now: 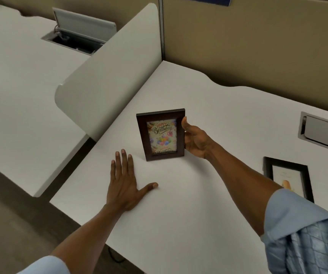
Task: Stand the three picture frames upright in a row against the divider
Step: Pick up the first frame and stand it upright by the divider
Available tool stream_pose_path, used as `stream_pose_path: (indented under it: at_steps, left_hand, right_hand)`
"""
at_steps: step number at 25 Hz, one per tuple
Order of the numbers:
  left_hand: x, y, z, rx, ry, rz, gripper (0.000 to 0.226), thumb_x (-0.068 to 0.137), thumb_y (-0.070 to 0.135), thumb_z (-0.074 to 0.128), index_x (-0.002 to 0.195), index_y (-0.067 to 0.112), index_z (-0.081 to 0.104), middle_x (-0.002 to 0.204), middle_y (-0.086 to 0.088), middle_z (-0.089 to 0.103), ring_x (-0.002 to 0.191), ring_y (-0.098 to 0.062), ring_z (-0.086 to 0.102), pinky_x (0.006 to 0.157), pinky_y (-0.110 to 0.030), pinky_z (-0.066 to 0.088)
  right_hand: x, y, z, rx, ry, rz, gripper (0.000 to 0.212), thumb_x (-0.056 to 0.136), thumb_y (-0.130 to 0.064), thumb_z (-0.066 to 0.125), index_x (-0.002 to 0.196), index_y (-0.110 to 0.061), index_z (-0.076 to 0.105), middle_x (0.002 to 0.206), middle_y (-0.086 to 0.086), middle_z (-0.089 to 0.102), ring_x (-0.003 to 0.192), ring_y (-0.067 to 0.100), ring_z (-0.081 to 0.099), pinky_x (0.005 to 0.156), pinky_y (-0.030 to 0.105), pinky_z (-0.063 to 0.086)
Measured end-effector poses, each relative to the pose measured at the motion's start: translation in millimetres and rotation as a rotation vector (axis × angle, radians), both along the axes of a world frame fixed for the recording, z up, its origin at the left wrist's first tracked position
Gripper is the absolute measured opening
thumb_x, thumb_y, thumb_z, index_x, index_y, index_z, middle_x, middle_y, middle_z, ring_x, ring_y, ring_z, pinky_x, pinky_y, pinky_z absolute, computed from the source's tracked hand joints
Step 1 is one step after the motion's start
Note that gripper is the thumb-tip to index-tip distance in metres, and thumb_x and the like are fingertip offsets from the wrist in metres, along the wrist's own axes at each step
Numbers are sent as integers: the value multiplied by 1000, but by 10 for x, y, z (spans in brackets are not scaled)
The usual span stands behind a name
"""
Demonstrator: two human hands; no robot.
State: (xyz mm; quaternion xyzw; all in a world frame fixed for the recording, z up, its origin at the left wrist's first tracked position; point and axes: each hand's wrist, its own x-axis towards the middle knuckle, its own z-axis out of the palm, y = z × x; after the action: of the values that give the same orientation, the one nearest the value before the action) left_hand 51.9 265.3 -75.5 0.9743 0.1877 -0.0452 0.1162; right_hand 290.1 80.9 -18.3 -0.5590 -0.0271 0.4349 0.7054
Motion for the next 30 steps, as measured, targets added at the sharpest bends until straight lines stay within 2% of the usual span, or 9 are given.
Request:
stream_pose_path:
  at_steps: [7,11,15,17,20,23,28,30]
  left_hand:
    - [-30,29,-81,-49,-100,241,120,90,91,32,170,9,-2,180,-8,-19,166,-24,-24,137,-52,-1]
    - [-18,64,-116,-40,-86,241,116,92,90,30,171,11,-3,180,-7,-19,166,-25,-24,137,-53,2]
    - [-17,70,-133,-28,-77,245,116,91,91,27,171,11,-3,180,-8,-19,166,-26,-22,137,-53,3]
    - [-10,69,-142,-24,-71,246,116,92,91,27,171,10,-2,180,-8,-18,166,-26,-22,137,-54,3]
    - [-7,69,-157,-6,-72,238,116,92,90,28,171,10,-1,180,-9,-17,167,-27,-21,137,-54,3]
    - [-10,69,-164,3,-69,237,116,92,89,28,170,8,1,181,-10,-15,167,-27,-19,137,-55,5]
    - [-1,49,-131,25,-41,231,116,91,91,19,170,8,-2,180,-11,-18,166,-27,-23,137,-55,4]
    - [-3,43,-126,32,-30,227,116,91,91,17,170,9,-2,180,-11,-19,166,-27,-24,137,-55,4]
  right_hand:
    - [350,745,23,24,-14,66,64,82,-63,60,127,-18,70,127,12,76,115,33,75,92,48,63]
    - [461,1081,38,10,-21,84,64,81,-65,60,124,-19,72,124,11,77,115,33,75,95,49,61]
    - [502,1206,-10,28,1,89,62,80,-65,62,121,-20,73,123,10,78,111,31,77,90,48,63]
    - [506,1210,-46,34,11,80,61,81,-64,63,122,-20,74,125,11,77,114,33,76,94,51,62]
    - [494,1153,-94,23,11,61,49,92,-57,62,121,-19,74,121,11,78,116,35,74,103,54,57]
    - [451,1059,-85,31,-9,73,33,103,-42,57,121,-20,72,113,6,80,112,29,71,105,46,55]
    - [377,1011,-13,13,-116,155,30,97,-35,67,124,-24,71,122,4,77,114,26,70,101,41,55]
    - [382,1043,-22,2,-129,159,30,96,-37,68,123,-25,73,128,9,76,120,31,69,107,47,54]
